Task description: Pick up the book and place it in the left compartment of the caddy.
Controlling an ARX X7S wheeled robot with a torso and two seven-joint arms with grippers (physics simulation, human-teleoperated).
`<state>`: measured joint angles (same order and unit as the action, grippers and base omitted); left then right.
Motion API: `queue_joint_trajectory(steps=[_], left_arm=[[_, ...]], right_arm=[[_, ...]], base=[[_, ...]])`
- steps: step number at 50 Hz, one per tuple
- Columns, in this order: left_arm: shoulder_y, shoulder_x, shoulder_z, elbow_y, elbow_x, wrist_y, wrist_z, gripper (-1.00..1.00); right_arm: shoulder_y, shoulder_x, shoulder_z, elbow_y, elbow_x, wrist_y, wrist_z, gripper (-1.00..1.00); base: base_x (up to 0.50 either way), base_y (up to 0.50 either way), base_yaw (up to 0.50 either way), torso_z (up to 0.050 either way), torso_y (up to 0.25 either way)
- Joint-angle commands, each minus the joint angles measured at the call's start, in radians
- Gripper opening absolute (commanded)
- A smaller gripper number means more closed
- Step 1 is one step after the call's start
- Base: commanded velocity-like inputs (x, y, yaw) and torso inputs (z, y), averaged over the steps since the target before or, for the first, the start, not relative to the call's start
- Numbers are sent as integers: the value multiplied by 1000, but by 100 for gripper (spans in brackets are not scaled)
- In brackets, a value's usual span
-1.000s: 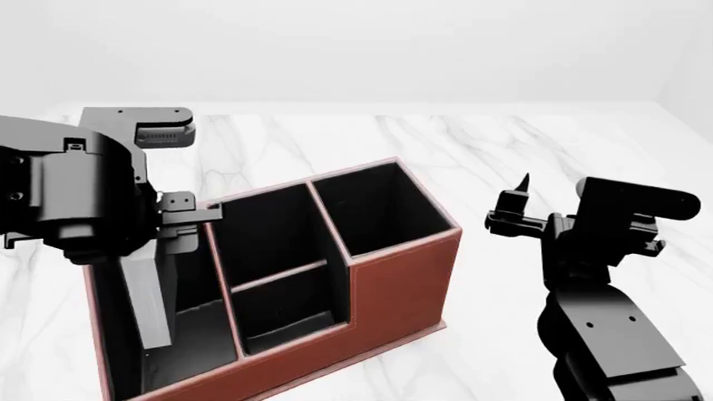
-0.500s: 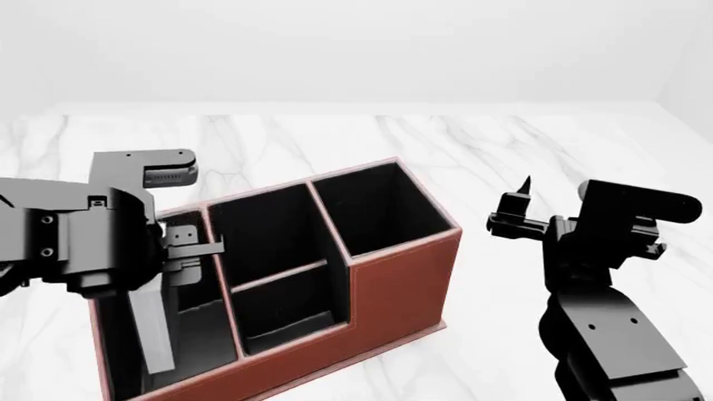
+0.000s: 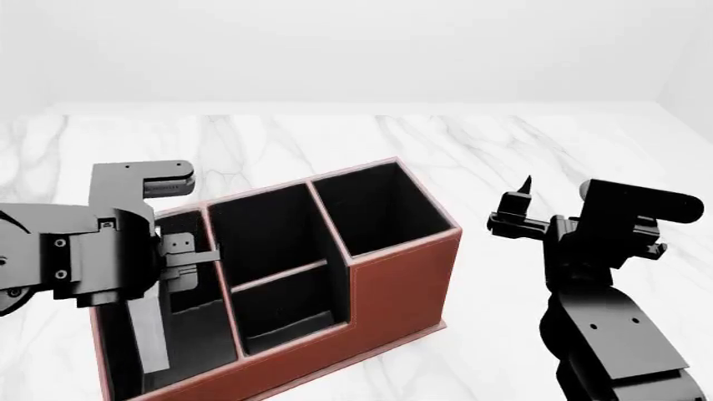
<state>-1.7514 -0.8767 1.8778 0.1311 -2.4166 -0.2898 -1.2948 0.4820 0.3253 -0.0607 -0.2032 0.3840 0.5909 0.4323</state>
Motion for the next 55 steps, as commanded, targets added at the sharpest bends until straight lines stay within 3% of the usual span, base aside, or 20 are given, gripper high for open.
queue_joint_trajectory(steps=[1, 49, 50, 55], left_arm=[[8, 4, 2, -2, 34, 32, 2, -100], [108, 41, 10, -77, 114, 84, 112, -100], [109, 42, 10, -78, 103, 72, 119, 100], [109, 43, 11, -83, 110, 72, 117, 100]], right_arm=[[-1, 2, -1, 5, 3, -5, 0, 100], [-3, 9, -8, 4, 15, -11, 9, 100], [-3, 9, -9, 4, 15, -13, 8, 100], [-4, 9, -10, 10, 15, -19, 8, 100]], base=[[0, 0, 0, 0, 0], [0, 0, 0, 0, 1], [0, 0, 0, 0, 0], [0, 0, 0, 0, 0]])
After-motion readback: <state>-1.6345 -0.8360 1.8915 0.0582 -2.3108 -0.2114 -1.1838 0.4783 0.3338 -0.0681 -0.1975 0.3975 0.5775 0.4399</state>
